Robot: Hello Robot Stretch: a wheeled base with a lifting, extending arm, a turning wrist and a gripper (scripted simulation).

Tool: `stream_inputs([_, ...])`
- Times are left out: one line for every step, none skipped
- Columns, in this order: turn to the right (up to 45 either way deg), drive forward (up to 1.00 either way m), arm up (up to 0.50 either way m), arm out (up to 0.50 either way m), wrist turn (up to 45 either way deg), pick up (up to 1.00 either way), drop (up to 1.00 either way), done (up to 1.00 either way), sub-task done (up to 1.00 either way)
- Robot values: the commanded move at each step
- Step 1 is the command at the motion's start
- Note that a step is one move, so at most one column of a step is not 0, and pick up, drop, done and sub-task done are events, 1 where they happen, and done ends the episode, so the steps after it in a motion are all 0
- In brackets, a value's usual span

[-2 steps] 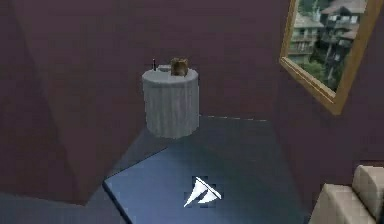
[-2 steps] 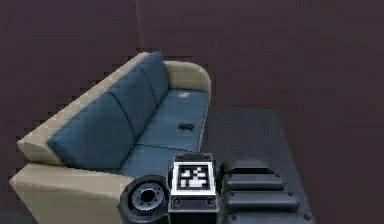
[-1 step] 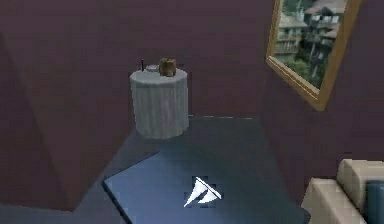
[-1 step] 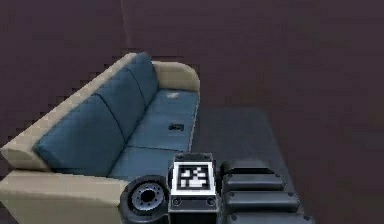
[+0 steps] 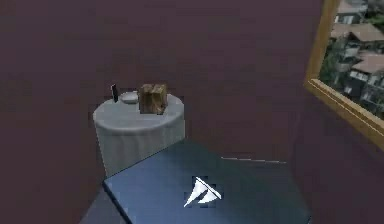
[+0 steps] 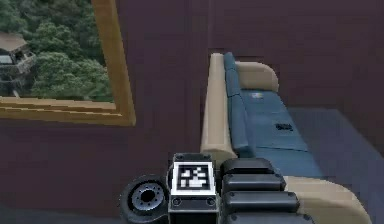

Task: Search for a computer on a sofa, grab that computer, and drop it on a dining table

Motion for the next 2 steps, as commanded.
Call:
stream_inputs([0.0,0.65,0.00,0.00,0.0,0.00,0.00,0.00,0.00])
stream_inputs([-12.0,0.00,0.00,0.00,0.0,0.00,0.00,0.00,0.00])
